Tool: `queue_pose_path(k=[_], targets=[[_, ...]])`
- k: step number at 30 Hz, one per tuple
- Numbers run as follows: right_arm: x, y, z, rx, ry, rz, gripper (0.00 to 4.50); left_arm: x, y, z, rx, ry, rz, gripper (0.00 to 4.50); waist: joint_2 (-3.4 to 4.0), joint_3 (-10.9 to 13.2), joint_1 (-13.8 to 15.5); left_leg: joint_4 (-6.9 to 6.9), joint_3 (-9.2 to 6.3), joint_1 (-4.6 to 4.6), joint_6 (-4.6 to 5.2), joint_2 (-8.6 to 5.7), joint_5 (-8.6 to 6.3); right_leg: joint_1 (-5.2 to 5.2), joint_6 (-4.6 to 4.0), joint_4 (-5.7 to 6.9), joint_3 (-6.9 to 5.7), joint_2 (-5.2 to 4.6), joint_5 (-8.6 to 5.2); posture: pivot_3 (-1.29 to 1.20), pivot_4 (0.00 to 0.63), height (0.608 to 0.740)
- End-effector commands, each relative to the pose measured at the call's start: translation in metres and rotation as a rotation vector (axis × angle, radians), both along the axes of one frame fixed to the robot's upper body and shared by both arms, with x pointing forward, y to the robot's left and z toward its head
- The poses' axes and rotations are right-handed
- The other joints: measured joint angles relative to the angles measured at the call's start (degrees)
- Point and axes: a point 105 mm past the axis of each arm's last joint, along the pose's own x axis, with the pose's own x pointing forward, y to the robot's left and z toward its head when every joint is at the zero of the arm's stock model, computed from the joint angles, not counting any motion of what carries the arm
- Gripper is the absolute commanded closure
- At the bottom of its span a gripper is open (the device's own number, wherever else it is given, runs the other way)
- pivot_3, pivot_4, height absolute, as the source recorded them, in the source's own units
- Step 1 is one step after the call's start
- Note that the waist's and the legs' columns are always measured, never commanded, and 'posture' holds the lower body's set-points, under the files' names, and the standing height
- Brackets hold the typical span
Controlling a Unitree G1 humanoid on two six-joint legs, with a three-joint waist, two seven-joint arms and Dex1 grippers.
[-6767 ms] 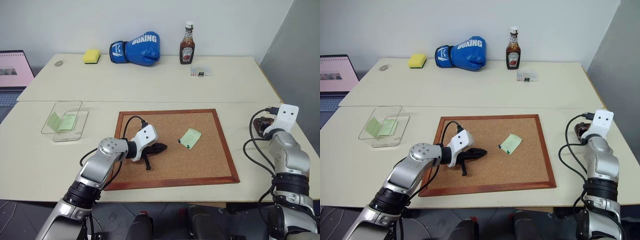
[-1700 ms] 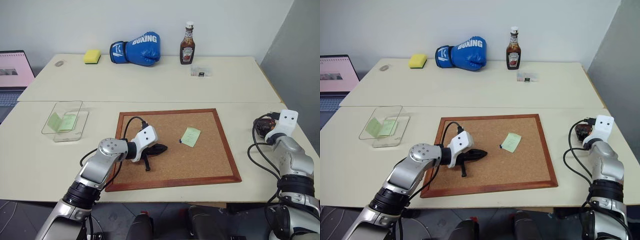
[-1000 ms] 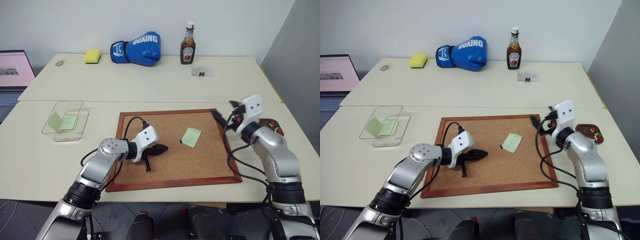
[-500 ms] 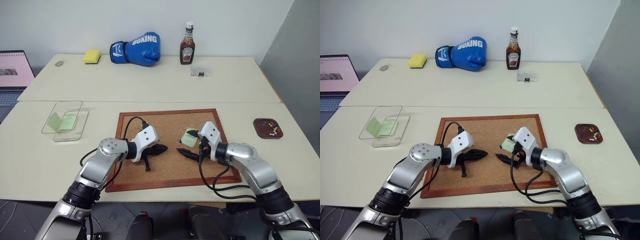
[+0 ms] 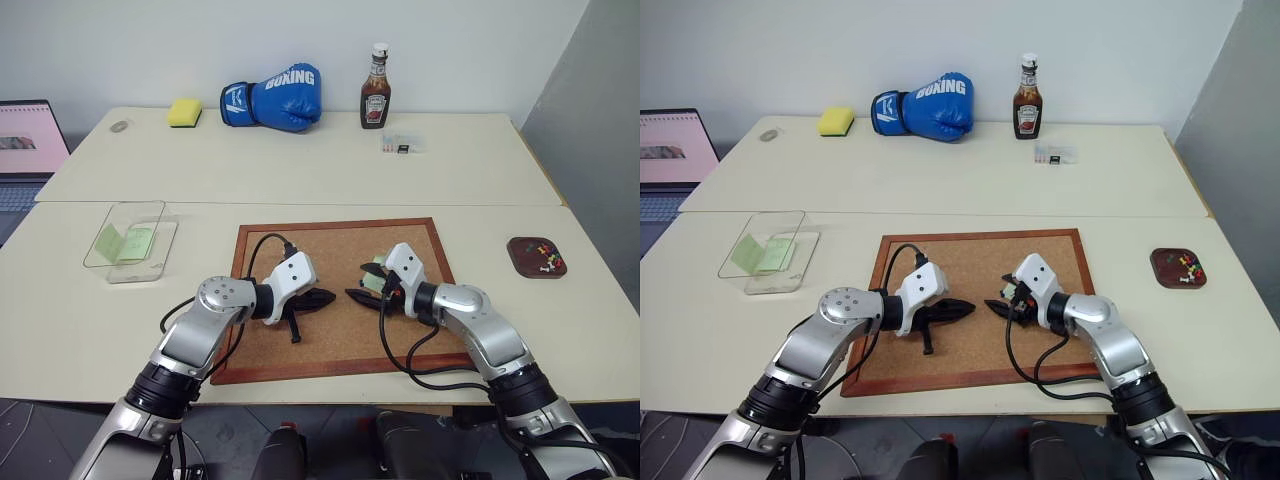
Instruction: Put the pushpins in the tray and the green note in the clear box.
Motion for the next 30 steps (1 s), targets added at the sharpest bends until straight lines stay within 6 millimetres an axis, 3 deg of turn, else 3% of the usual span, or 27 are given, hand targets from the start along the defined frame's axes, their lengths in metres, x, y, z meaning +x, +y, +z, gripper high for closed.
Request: queue_pose_path(k=[1,8,12,18,24,30], targets=[[-0.001,0.002,0.010,0.000,-0.046,0.028,2.35,-0.003,0.001,-0.003,0.004,0.014,-0.001,4.50,0.00,0.0,0.0,0.00,0.00,0.00,0.00,0.00,0.00,0.00,0.00,0.00,0.00,0.00,0.00,0.00,0.150,0.740],[-0.001,0.001,0.008,-0.015,-0.048,0.026,3.86,-0.003,-0.002,-0.003,0.003,0.016,-0.009,4.50,0.00,0.0,0.0,0.00,0.00,0.00,0.00,0.00,0.00,0.00,0.00,0.01,0.00,0.00,0.00,0.00,0.150,0.740],[-0.001,-0.001,0.007,-0.023,-0.051,0.020,4.49,-0.003,-0.001,-0.003,0.004,0.014,-0.009,4.50,0.00,0.0,0.0,0.00,0.00,0.00,0.00,0.00,0.00,0.00,0.00,0.01,0.00,0.00,0.00,0.00,0.150,0.740],[0.001,-0.008,0.014,-0.024,-0.060,0.008,4.49,-0.004,-0.001,-0.003,0.005,0.017,-0.011,4.50,0.00,0.0,0.0,0.00,0.00,0.00,0.00,0.00,0.00,0.00,0.00,0.01,0.00,0.00,0.00,0.00,0.150,0.740],[0.002,-0.011,0.060,0.201,-0.092,-0.038,4.49,-0.007,-0.001,-0.006,0.008,0.026,-0.014,4.50,0.00,0.0,0.0,0.00,0.00,-0.03,0.00,0.00,0.00,-0.02,0.00,0.01,0.00,0.00,0.00,0.00,0.150,0.740],[0.003,-0.029,0.078,0.253,-0.115,-0.125,4.49,-0.007,-0.003,-0.006,0.008,0.030,-0.022,4.50,0.00,0.0,0.0,0.00,-0.01,-0.01,0.00,0.00,0.00,-0.01,0.00,0.02,-0.01,0.00,0.00,0.00,0.150,0.740]])
